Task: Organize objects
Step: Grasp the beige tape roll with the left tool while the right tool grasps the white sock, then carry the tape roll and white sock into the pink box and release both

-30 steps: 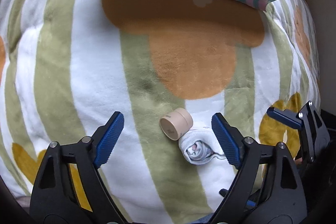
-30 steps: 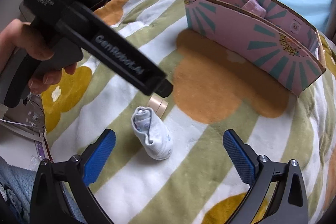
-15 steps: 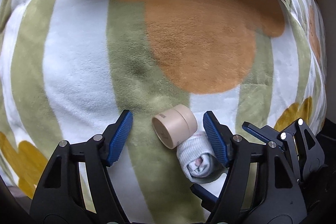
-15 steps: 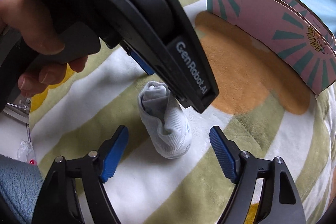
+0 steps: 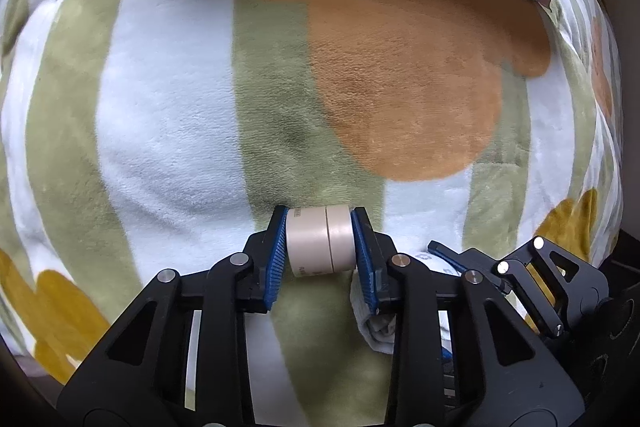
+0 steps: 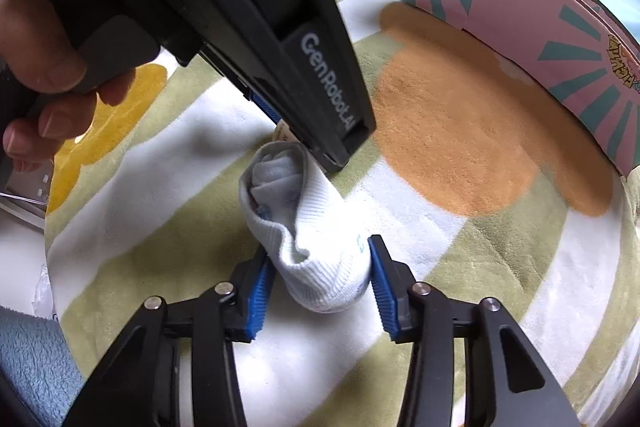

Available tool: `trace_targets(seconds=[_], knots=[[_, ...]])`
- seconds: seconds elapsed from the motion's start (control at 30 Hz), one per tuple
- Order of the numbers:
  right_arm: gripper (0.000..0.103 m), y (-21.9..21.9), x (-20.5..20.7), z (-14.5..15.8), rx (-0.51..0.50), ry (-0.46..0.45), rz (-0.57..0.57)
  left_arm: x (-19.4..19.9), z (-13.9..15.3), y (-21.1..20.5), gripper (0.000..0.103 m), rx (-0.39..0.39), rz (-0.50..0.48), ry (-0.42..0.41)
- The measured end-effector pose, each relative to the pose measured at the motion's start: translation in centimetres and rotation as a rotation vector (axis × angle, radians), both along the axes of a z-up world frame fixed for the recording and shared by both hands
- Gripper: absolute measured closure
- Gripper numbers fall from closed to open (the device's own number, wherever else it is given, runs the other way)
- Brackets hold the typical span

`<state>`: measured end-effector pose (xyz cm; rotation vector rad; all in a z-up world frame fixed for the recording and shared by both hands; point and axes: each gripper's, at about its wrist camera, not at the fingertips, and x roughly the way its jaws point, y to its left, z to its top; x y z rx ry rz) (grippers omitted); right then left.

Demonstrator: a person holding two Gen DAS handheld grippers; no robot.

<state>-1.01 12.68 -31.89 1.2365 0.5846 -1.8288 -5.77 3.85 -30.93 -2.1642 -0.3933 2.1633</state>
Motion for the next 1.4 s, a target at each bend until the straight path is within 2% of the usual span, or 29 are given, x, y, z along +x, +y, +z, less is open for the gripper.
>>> trace_targets(seconds=[0.37, 0.63, 0.7, 0.73, 0.77, 0.87, 0.93, 1.13, 1.4], knots=[[0.063, 0.7, -0.7, 1.3, -0.006, -0.003, -0.02, 0.4, 3.5, 0.2, 0.076, 0.007, 0.003, 0.056], [0.064, 1.8, -2.7, 4.1, -0.019, 0.014, -0.096, -0.3, 8.1, 0.0, 0.076, -0.001, 0.0, 0.132], [0.064, 2.1, -3.7, 5.2, -0.025, 0.024, -0.119, -0.4, 8.6, -2.0, 0.076, -0.001, 0.001, 0.152], [0.063, 2.4, -4.3, 5.9, -0.03, 0.028, -0.133, -1.8, 9.0, -3.8, 0.076, 0.0, 0.0, 0.162], [0.064, 3.1, -3.2, 6.4, -0.035, 0.033, -0.145, -2.7, 9.9, -4.3, 0.076, -0.001, 0.0, 0.176], [0.064, 4.7, -4.0, 8.3, -0.05, 0.053, -0.188, -3.7, 11.8, -5.9, 0.076, -0.008, -0.009, 0.215], [0.064, 3.6, -5.4, 10.1, -0.059, 0.066, -0.221, -5.1, 12.0, -4.6, 0.076, -0.013, -0.014, 0.24], [0.063, 4.7, -9.3, 14.1, -0.111, 0.074, -0.344, -8.9, 12.8, -2.8, 0.076, -0.024, -0.014, 0.31], [0.064, 5.6, -15.6, 18.6, -0.155, 0.116, -0.489, -13.0, 15.9, -3.1, 0.076, -0.056, -0.046, 0.402]])
